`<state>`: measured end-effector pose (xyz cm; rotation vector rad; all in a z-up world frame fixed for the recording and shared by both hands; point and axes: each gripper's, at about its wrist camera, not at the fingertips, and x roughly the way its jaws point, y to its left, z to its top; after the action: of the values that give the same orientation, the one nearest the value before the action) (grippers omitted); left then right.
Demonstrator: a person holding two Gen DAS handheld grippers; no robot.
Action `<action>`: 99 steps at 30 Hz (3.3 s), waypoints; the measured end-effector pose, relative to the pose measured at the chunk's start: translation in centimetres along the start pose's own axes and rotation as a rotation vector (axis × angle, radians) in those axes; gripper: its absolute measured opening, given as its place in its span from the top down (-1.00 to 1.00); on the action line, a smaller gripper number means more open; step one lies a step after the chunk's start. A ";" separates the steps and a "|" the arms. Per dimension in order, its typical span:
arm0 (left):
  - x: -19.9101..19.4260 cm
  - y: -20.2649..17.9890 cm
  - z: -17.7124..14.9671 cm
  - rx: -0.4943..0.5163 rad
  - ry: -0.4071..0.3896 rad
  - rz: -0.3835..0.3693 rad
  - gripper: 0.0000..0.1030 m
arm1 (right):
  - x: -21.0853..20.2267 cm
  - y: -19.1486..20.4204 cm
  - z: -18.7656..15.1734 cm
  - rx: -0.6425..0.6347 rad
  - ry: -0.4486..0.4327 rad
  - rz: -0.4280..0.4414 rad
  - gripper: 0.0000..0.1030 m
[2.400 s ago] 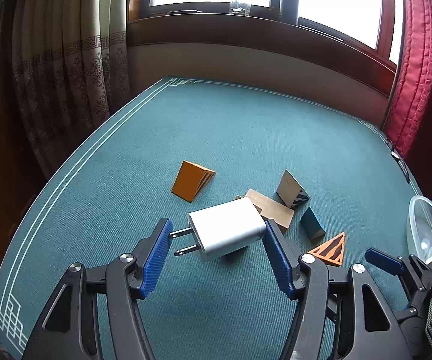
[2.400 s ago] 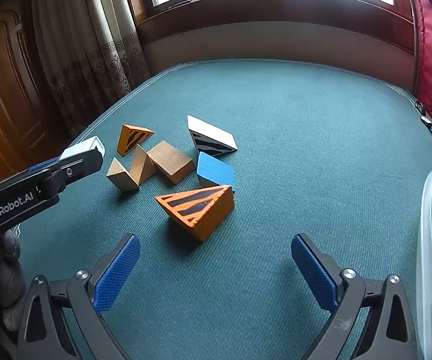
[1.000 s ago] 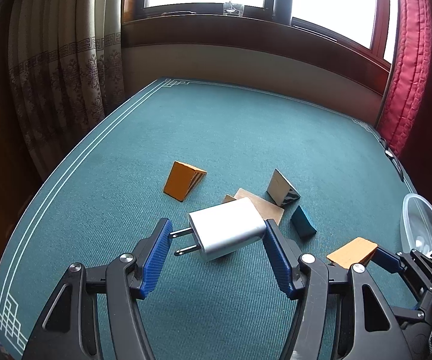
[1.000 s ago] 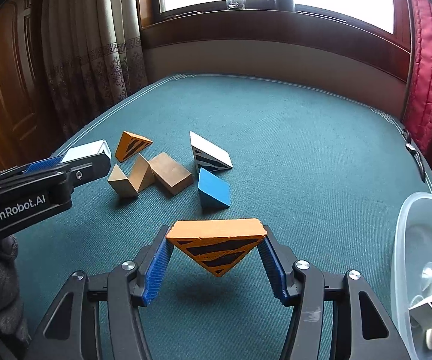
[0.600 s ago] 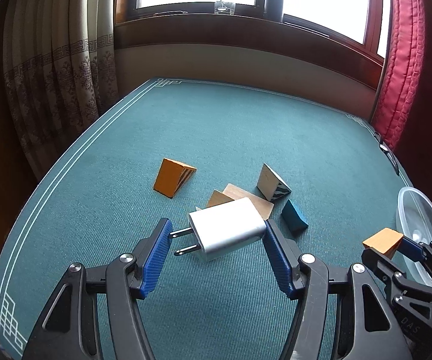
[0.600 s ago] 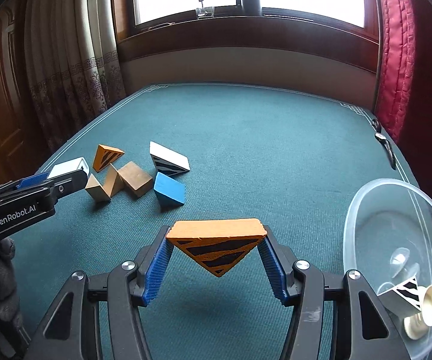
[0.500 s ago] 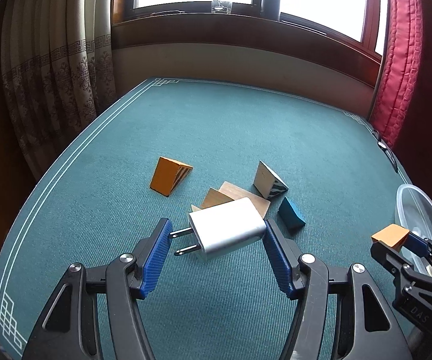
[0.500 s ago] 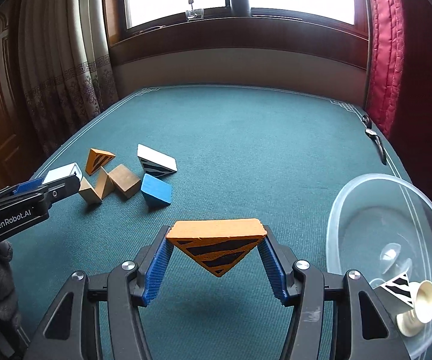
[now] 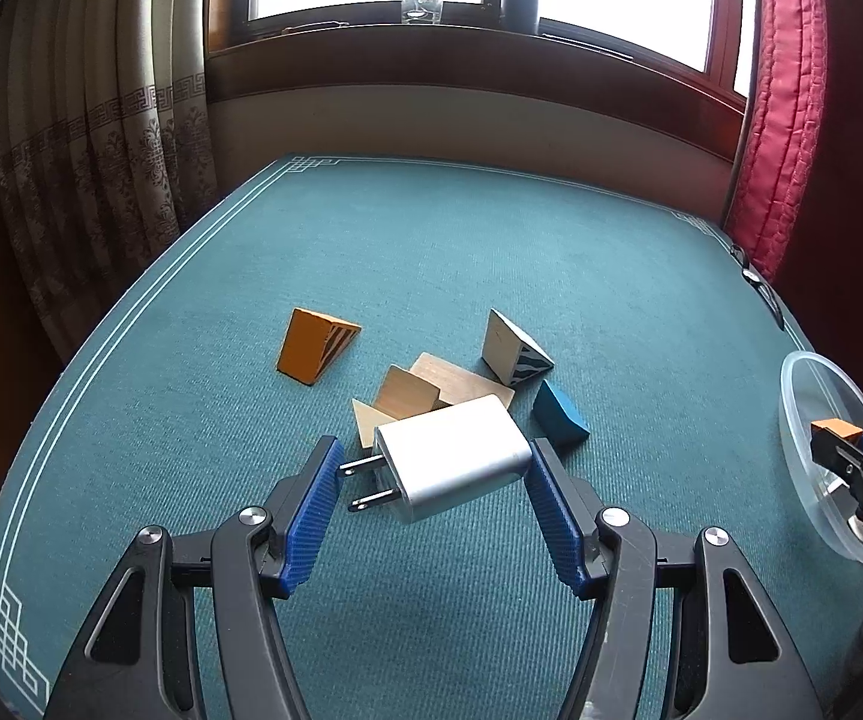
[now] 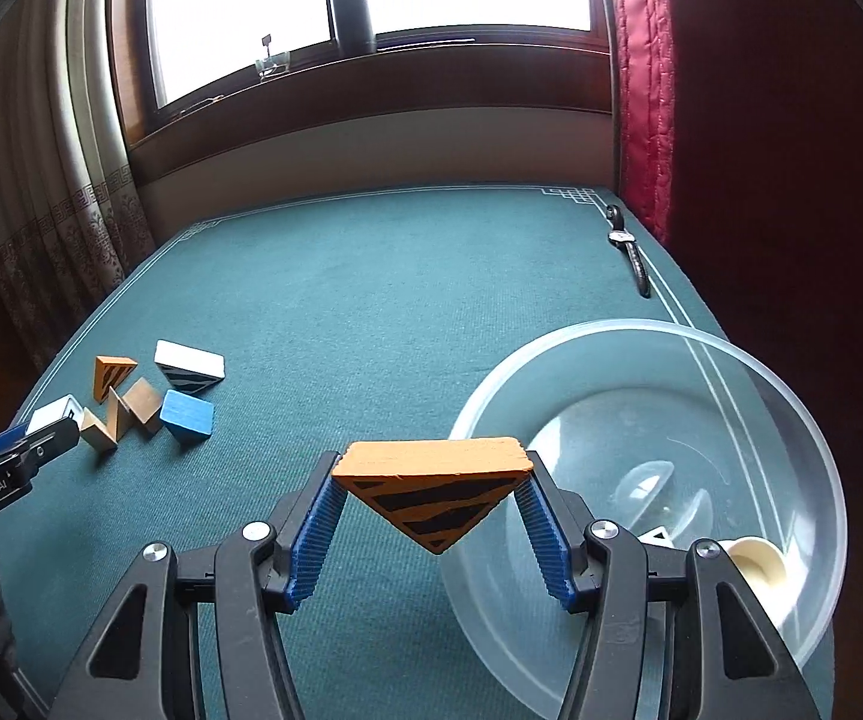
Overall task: Organize rigid objects
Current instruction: 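Carry the orange block into the clear basin and open the right tool, then carry the white charger into the clear basin and open the left tool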
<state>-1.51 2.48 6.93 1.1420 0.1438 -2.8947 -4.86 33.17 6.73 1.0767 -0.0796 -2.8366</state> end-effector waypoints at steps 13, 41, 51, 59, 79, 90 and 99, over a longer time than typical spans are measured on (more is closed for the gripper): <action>-0.1 -1.1 -0.2 0.019 0.003 -0.016 -0.22 | -1.3 -5.3 0.6 0.108 -0.046 -0.086 -0.18; -0.3 -13.2 0.9 0.266 0.033 -0.237 -0.22 | -3.2 -11.0 2.0 0.276 -0.104 -0.130 -0.64; -0.6 -21.3 -0.6 0.438 0.069 -0.382 -0.22 | -3.2 -12.6 2.2 0.319 -0.100 -0.123 -0.67; -0.8 -24.8 -0.9 0.488 0.105 -0.462 -0.22 | -3.4 -13.5 2.4 0.343 -0.110 -0.125 -0.67; 0.5 -24.5 -1.1 0.443 0.114 -0.474 -0.39 | -3.6 -13.6 2.2 0.353 -0.107 -0.133 -0.67; 0.5 -23.3 -1.3 0.425 0.099 -0.427 -0.39 | -3.1 -13.0 2.0 0.338 -0.095 -0.128 -0.67; 0.5 -22.2 -1.4 0.408 0.078 -0.384 -0.39 | -2.7 -11.8 2.0 0.308 -0.095 -0.109 -0.67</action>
<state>-2.20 24.68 7.25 1.4240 -0.2713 -3.3211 -5.08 45.27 8.99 1.0234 -0.4952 -3.0436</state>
